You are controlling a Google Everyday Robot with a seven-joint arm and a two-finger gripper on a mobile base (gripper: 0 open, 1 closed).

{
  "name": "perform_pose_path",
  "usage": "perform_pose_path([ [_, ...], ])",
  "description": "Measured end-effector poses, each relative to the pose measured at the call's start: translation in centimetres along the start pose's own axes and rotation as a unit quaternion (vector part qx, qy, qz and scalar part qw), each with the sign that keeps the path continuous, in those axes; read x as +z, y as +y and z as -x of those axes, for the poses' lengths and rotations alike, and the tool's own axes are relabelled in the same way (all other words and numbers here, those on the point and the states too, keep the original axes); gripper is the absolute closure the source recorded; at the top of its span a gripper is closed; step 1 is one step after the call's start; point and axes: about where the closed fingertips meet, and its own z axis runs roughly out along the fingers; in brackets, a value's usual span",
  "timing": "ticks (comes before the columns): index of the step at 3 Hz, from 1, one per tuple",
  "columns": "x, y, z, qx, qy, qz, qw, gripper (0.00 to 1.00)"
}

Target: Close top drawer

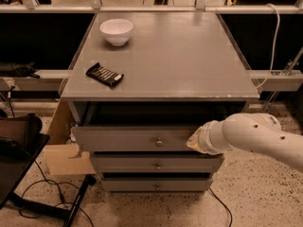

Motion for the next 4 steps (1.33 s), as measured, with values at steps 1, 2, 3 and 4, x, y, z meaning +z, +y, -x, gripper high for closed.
perform_pose_path([
  [1,0.0,0.0,0.0,0.0,0.0,0.0,1.0,0.14],
  [2,0.0,0.0,0.0,0.0,0.0,0.0,1.0,0.0],
  [3,0.0,0.0,0.0,0.0,0.0,0.0,1.0,0.19],
  [4,-0.21,-0.01,0.12,-0.004,-0.001,-0.002,1.0,0.42],
])
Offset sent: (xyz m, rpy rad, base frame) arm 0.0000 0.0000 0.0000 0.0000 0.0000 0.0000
